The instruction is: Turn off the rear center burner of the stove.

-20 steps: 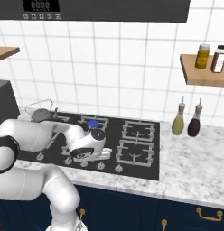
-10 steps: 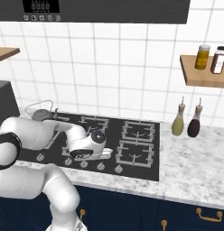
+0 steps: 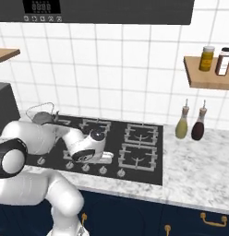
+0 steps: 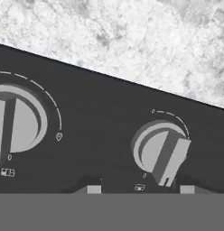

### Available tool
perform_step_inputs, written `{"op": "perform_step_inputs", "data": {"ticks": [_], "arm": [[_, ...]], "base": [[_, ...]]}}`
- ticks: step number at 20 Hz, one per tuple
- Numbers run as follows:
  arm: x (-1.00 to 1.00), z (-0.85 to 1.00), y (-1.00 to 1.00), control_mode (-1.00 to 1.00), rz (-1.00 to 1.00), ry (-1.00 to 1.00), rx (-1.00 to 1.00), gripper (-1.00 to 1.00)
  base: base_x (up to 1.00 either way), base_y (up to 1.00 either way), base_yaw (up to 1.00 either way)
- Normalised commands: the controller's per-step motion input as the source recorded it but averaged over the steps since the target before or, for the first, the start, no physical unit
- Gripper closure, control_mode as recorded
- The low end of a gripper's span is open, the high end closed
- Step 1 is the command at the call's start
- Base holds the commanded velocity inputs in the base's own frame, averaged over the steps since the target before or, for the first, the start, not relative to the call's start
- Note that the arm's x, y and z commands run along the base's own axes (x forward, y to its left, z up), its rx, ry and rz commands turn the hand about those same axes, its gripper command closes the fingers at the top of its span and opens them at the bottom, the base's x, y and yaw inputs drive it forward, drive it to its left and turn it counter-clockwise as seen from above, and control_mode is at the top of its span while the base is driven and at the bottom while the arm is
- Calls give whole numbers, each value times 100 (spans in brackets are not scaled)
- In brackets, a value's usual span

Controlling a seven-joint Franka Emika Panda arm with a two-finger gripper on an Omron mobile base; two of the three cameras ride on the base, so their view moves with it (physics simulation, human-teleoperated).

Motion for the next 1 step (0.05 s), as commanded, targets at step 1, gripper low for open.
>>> {"op": "perform_step_inputs", "data": {"ticks": [1], "arm": [[0, 0, 0, -100, 0, 0, 0, 100]], "base": [[0, 0, 0]]}}
